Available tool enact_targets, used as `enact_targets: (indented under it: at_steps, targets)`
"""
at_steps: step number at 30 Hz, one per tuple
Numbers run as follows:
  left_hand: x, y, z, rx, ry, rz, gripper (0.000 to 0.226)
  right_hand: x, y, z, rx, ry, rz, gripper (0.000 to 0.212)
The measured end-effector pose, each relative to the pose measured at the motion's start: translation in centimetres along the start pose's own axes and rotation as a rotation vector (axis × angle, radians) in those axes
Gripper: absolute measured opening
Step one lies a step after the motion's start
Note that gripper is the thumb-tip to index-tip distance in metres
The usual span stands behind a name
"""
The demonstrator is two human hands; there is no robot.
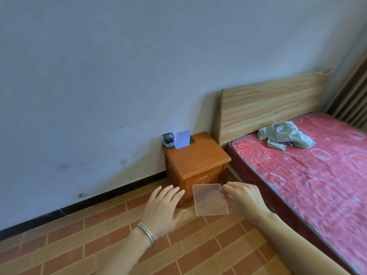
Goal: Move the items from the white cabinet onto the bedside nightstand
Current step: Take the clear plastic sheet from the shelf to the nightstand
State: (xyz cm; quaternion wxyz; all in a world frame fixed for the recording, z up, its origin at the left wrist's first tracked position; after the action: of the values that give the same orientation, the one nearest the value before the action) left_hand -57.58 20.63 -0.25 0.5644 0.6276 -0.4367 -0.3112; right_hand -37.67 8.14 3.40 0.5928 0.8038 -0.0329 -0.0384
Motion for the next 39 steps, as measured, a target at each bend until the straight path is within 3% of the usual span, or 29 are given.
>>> enact_targets:
  at_steps: [14,22,29,34,39]
  targets:
    - [1.4,-8.5,-18.1,-0.093,0.023,0.044,0.053,18.7,-5.6,-8.5,-0.116,-0.024,-0.051,0.025]
    - [-3.9,-13.6,-30.5,-0.126,0.198,0.101,0.055,27.2,-10.1,-21.7,-0.163,0.185,0.008,0.035]
    - [-7.2,-19.1,-40.7,-0.231,0.294,0.125,0.052,35.4,-18.8,-31.0,-0.214,0.221,0.059,0.042]
    - [-9.7,-25.3,-45.9,-0.31,0.418,0.127,0.047,40.4,-24.9,-37.5,-0.272,0.169,-0.096,0.034]
    - [-11.0,-31.2,-49.9,-0.355,0.492,0.152,0.053,44.6,-31.0,-42.7,-0.321,0.23,-0.104,0.034]
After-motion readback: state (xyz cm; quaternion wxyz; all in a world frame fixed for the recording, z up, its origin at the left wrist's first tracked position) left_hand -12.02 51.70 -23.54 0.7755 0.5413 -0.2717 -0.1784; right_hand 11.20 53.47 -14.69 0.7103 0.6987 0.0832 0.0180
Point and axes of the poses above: each hand's wrist, its own z-axis away from the middle knuckle, its own y-axis out of the back of the hand, x = y × z, the point moved 4 cm from there along -z, towards the middle knuckle, and after that the axes turned 6 degrees about -x, right-handed, at the moved point
